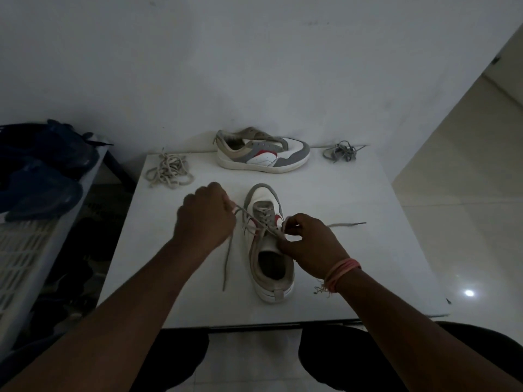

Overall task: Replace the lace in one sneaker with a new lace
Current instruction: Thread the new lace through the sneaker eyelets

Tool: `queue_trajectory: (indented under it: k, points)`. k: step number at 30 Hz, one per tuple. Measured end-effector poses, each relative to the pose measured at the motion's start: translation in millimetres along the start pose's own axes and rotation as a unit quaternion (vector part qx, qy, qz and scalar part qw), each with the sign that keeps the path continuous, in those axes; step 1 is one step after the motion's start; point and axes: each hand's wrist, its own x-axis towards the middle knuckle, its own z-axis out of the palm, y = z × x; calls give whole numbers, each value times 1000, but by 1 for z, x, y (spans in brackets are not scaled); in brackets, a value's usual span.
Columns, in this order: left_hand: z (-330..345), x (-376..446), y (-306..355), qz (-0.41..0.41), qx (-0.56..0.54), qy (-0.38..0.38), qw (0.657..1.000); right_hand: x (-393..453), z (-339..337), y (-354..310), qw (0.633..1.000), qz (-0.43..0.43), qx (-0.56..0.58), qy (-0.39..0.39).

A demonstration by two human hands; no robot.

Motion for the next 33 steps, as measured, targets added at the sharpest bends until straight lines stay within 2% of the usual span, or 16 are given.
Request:
queue_trajectory:
  k: [2, 6, 10, 11, 13, 14, 16, 17, 18, 19, 22, 23, 25, 29, 31, 33]
  points:
    - [9, -12, 12, 73, -3, -37, 997, 0, 1, 0, 1000, 2, -3, 2]
    - [15, -28, 40, 249, 171, -47, 952, 0, 1, 0, 1000, 2, -7, 5]
    - [4, -22, 37, 207, 183, -16, 961, -2, 0, -2, 1000, 15, -2, -5]
    - [-1, -17, 33, 176, 131, 2, 976, -1, 0, -3, 1000, 17, -1, -3]
    - [-12, -2, 21, 56, -99, 22, 993, -2, 1, -4, 1000, 19, 1, -2]
    - [-20, 5, 18, -9, -250, 14, 968, -2, 1, -5, 1000, 24, 6, -3]
    - [-30, 10, 20, -116, -508, -45, 852, -3, 0, -6, 999, 37, 22, -5]
    - [-31, 7, 26, -153, -597, -91, 782, -4, 0, -7, 999, 42, 29, -5]
    - [-31, 1, 32, -179, -628, -125, 747, -5, 0, -8, 999, 40, 31, -4]
    - [-29, -2, 36, -184, -601, -142, 765, -6, -1, -9, 999, 34, 29, -4]
    - [-29, -3, 39, -54, -311, -105, 943, -8, -2, -12, 999, 10, 30, -7]
    - [-32, 0, 36, 13, -211, -79, 974, -8, -2, -12, 999, 2, 32, -7]
    - [-38, 4, 26, 114, -70, -115, 984, -9, -1, -11, 1000, -7, 26, 0]
    - [-16, -10, 15, 161, 151, -283, 933, -7, -1, -9, 1000, -3, 11, 0]
    - [-13, -14, 22, 178, 80, -275, 941, -5, -1, -9, 1000, -3, 8, 2]
    - [-21, -11, 30, 124, -111, -248, 955, -4, -1, -9, 1000, 2, 4, 4]
